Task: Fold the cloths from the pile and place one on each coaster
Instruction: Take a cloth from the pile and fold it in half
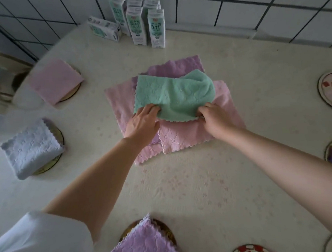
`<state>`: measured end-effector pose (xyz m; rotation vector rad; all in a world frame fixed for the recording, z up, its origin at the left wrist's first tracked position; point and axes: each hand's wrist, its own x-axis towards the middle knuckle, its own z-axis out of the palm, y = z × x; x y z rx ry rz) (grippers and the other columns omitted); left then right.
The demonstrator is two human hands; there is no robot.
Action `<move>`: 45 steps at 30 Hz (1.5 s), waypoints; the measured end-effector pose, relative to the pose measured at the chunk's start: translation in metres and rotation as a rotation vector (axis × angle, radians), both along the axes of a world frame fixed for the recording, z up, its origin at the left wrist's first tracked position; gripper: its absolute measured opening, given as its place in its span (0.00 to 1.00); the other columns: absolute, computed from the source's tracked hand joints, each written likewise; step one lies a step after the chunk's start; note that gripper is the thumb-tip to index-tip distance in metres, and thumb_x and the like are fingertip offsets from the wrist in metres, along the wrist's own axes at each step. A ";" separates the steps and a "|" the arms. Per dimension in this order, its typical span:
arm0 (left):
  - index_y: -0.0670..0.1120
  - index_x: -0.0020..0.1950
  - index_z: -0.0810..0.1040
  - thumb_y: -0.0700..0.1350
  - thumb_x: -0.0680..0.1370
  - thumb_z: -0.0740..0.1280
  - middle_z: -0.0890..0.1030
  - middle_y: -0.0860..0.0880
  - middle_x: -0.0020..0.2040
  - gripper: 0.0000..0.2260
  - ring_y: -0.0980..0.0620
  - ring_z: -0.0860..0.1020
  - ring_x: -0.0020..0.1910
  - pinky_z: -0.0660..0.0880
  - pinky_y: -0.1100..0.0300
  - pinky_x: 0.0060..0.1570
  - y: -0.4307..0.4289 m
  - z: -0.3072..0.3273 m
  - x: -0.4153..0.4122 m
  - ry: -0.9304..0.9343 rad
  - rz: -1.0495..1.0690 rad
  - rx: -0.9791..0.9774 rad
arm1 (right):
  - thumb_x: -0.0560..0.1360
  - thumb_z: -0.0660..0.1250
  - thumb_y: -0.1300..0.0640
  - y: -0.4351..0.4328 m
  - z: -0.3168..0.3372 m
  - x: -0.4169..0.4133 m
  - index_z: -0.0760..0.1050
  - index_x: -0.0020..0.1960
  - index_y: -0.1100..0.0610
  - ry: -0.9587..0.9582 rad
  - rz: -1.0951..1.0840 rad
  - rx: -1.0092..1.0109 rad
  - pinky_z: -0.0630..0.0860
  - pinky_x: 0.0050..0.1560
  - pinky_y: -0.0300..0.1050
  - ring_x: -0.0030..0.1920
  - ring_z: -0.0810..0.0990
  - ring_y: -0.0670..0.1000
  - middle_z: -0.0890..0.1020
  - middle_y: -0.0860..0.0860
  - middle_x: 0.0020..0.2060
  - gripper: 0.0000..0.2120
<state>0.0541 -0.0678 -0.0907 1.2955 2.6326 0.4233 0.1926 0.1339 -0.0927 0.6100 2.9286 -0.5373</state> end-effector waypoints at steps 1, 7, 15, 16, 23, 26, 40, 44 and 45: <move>0.47 0.68 0.70 0.46 0.77 0.65 0.73 0.49 0.66 0.19 0.46 0.72 0.64 0.71 0.49 0.63 0.001 0.000 -0.001 0.002 0.002 -0.001 | 0.77 0.61 0.60 0.001 0.003 -0.001 0.74 0.45 0.58 0.020 -0.012 -0.032 0.76 0.45 0.51 0.45 0.75 0.53 0.76 0.52 0.44 0.04; 0.48 0.68 0.71 0.50 0.78 0.63 0.75 0.50 0.63 0.18 0.48 0.71 0.62 0.71 0.51 0.59 0.008 0.002 -0.010 0.037 0.023 -0.049 | 0.79 0.58 0.61 0.009 0.039 -0.011 0.73 0.50 0.58 0.146 -0.054 -0.234 0.76 0.41 0.48 0.37 0.78 0.52 0.80 0.51 0.40 0.05; 0.40 0.51 0.81 0.40 0.76 0.64 0.80 0.42 0.51 0.08 0.40 0.73 0.52 0.72 0.47 0.50 0.009 0.018 -0.059 0.034 0.182 -0.074 | 0.76 0.61 0.56 0.035 0.096 -0.039 0.75 0.49 0.52 0.324 -0.120 -0.147 0.77 0.43 0.49 0.43 0.79 0.53 0.82 0.51 0.44 0.05; 0.39 0.52 0.80 0.39 0.77 0.62 0.79 0.40 0.51 0.09 0.40 0.73 0.52 0.72 0.48 0.49 0.011 0.026 -0.064 0.032 0.222 -0.042 | 0.77 0.60 0.55 0.038 0.105 -0.042 0.75 0.50 0.51 0.318 -0.129 -0.092 0.77 0.42 0.50 0.44 0.79 0.54 0.82 0.51 0.45 0.05; 0.42 0.50 0.73 0.36 0.78 0.56 0.76 0.46 0.41 0.08 0.44 0.78 0.39 0.79 0.49 0.39 0.035 0.115 -0.075 -0.306 0.477 0.406 | 0.77 0.54 0.57 0.045 0.161 -0.053 0.72 0.51 0.53 0.383 -0.307 -0.054 0.76 0.39 0.50 0.42 0.78 0.57 0.80 0.54 0.43 0.08; 0.45 0.48 0.69 0.35 0.79 0.54 0.73 0.50 0.39 0.07 0.46 0.75 0.42 0.79 0.45 0.46 0.044 0.153 -0.071 -0.348 0.478 0.572 | 0.79 0.52 0.59 0.038 0.189 -0.054 0.70 0.51 0.57 0.470 -0.465 -0.255 0.81 0.33 0.55 0.42 0.79 0.58 0.74 0.54 0.44 0.08; 0.40 0.53 0.72 0.35 0.75 0.60 0.79 0.44 0.48 0.08 0.46 0.77 0.45 0.76 0.52 0.46 -0.011 0.204 0.034 0.042 0.002 0.733 | 0.80 0.57 0.61 -0.017 0.238 0.097 0.71 0.53 0.62 0.820 -0.424 0.059 0.62 0.34 0.36 0.34 0.71 0.48 0.76 0.50 0.39 0.07; 0.39 0.57 0.76 0.34 0.74 0.65 0.80 0.42 0.55 0.12 0.42 0.77 0.54 0.74 0.52 0.55 -0.045 0.153 0.099 0.007 -0.086 0.588 | 0.79 0.59 0.60 -0.043 0.190 0.177 0.72 0.51 0.61 0.752 -0.405 0.157 0.68 0.34 0.45 0.33 0.75 0.53 0.79 0.54 0.38 0.05; 0.39 0.58 0.77 0.34 0.73 0.65 0.79 0.41 0.56 0.13 0.42 0.76 0.55 0.73 0.53 0.56 -0.054 0.139 0.118 -0.011 -0.100 0.563 | 0.79 0.59 0.60 -0.049 0.176 0.197 0.72 0.51 0.60 0.702 -0.399 0.167 0.71 0.38 0.46 0.37 0.78 0.55 0.81 0.54 0.41 0.05</move>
